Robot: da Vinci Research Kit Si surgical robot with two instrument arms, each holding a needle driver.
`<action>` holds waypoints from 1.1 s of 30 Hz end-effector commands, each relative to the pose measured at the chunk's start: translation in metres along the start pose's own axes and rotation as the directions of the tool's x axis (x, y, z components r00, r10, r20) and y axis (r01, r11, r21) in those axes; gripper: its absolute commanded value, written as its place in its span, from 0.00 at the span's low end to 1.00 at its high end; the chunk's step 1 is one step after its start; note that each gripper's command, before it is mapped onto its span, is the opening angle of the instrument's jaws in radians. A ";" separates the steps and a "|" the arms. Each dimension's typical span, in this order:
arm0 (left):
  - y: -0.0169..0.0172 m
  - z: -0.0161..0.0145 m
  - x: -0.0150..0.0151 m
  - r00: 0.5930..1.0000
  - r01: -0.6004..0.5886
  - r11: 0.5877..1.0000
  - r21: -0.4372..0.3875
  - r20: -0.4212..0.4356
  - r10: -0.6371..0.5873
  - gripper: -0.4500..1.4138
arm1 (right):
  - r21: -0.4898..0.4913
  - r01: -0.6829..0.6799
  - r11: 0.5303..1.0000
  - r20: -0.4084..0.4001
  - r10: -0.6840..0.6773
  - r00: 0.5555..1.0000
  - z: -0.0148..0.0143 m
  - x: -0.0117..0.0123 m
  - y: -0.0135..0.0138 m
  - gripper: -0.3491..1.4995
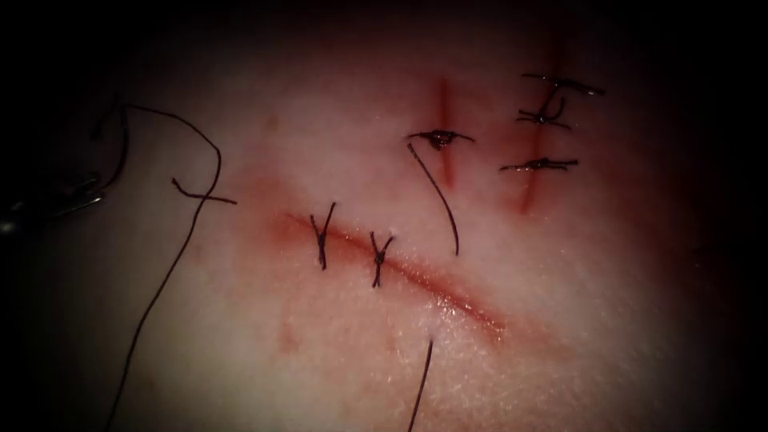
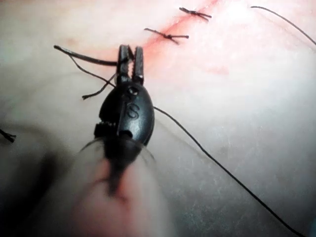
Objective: Wound Closure
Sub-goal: Use the right end-effector to pull the suture through the incision until a short tail remains, then set down the needle with the left needle driver.
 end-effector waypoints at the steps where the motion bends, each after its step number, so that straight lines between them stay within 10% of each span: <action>1: 0.0002 0.0006 -0.0008 1.000 0.001 1.000 -0.002 0.000 -0.001 0.00 | -0.018 -0.021 1.000 0.007 0.021 1.000 -0.0015 -0.0010 0.0025 0.99; 11: -0.0010 0.0018 -0.0026 1.000 -0.005 1.000 0.015 0.008 0.005 0.00 | -0.211 -0.033 0.977 0.045 0.043 0.998 -0.0098 -0.0049 0.0125 0.97; 17: -0.0013 0.0024 -0.0039 1.000 -0.014 1.000 0.013 0.010 0.014 0.00 | -0.416 -0.425 0.804 -0.157 0.397 0.904 -0.0104 -0.0041 0.0186 0.93; 22: -0.0012 0.0025 -0.0039 1.000 -0.015 1.000 0.012 0.015 0.015 0.00 | -0.474 -0.446 0.759 -0.172 0.418 0.892 -0.0090 -0.0040 0.0206 0.97; 24: -0.0014 0.0026 -0.0040 1.000 0.009 0.999 0.037 0.027 -0.010 0.37 | -0.470 -0.443 0.764 -0.147 0.426 0.892 -0.0081 -0.0042 0.0209 0.96; 29: -0.0014 0.0027 -0.0050 0.988 0.131 0.972 0.196 0.057 -0.144 0.86 | -0.469 -0.438 0.767 -0.143 0.423 0.895 -0.0082 -0.0048 0.0207 0.96; 33: -0.0004 0.0019 -0.0056 0.989 0.126 0.972 0.200 0.050 -0.139 0.95 | -0.468 -0.437 0.768 -0.143 0.422 0.895 -0.0084 -0.0049 0.0206 0.95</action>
